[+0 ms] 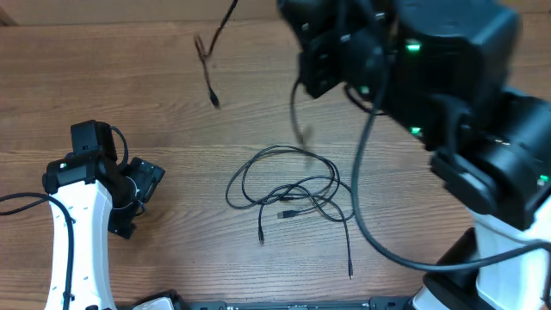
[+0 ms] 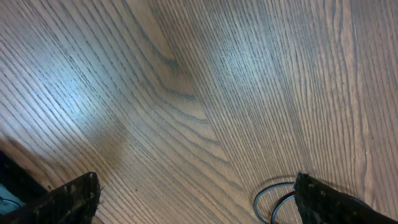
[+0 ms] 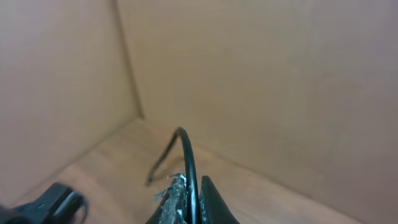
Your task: Untangle cables
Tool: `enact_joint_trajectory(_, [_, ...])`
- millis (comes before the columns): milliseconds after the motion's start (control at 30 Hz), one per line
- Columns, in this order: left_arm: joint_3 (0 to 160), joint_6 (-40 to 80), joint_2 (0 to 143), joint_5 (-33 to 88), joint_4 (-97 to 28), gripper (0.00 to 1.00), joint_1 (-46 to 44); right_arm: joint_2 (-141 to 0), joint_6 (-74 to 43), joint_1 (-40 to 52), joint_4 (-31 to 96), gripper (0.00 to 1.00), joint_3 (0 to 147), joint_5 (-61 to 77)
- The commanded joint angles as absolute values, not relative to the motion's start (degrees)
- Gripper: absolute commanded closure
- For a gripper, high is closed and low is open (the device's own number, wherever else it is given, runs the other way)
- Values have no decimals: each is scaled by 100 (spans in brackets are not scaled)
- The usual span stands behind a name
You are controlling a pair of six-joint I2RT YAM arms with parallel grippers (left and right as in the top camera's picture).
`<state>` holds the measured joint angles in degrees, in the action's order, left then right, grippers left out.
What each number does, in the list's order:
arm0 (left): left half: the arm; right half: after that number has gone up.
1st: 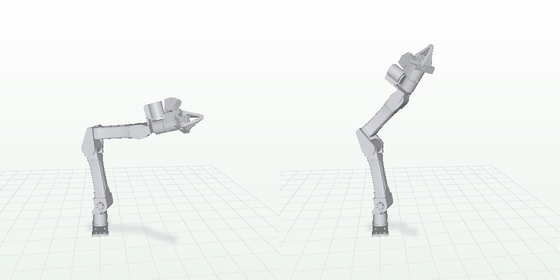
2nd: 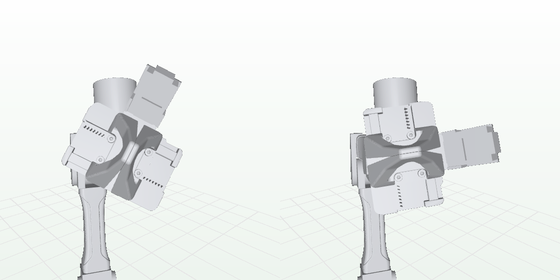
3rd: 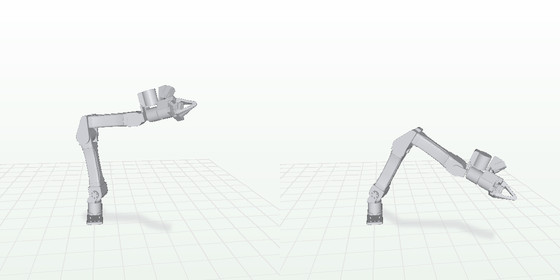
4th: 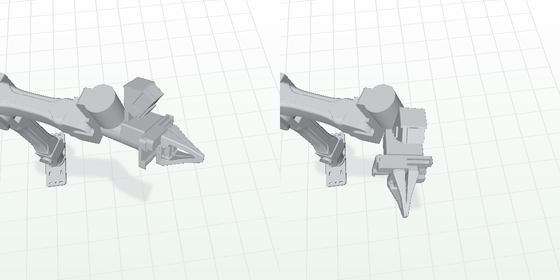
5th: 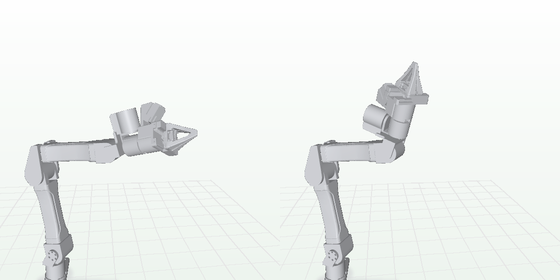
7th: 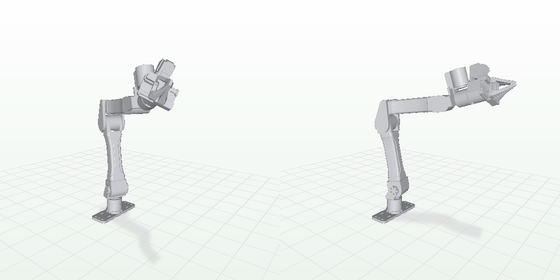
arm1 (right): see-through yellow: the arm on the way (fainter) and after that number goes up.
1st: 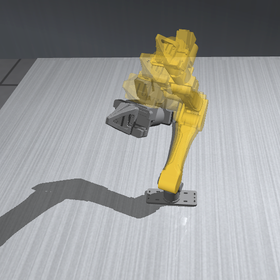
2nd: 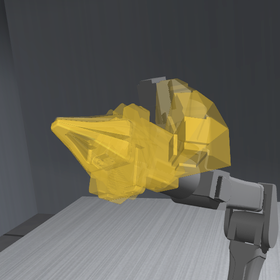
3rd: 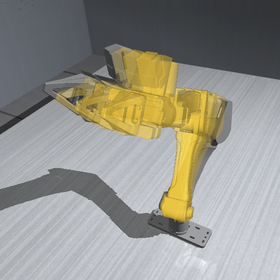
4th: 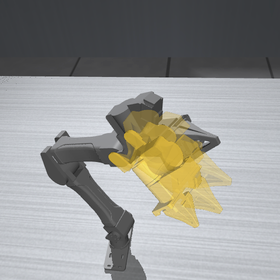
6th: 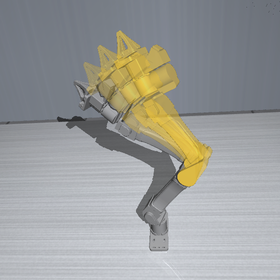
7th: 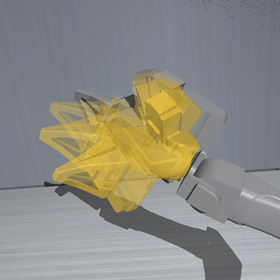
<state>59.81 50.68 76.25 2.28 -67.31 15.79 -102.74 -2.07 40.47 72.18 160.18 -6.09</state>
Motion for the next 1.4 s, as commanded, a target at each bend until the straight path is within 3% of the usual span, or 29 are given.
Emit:
enact_joint_trajectory(0, [5977,5124,7564,148,-6726,1,1575,-10353,-78,3743,7262,95,16070,-1398])
enact_joint_trajectory(267, [5977,5124,7564,148,-6726,1,1573,-10363,-78,2755,7253,96,16046,-2685])
enact_joint_trajectory(500, [5975,5124,7564,148,-6724,0,1575,-10370,-578,766,6989,96,15806,-2908])
enact_joint_trajectory(867, [5977,5124,7564,148,-6724,0,1575,-10477,-768,-2582,5426,96,12621,-2733])
enact_joint_trajectory(1100, [5977,5124,7564,148,-6724,0,1575,-10809,-770,-3594,4619,96,10860,-2630])
enact_joint_trajectory(1267, [5977,5124,7564,148,-6724,1,1575,-11098,-770,-3933,4381,86,10499,-1525])
enact_joint_trajectory(1367, [5977,5124,7564,148,-6724,1,1575,-11131,-768,-3940,4377,68,10499,-1229])
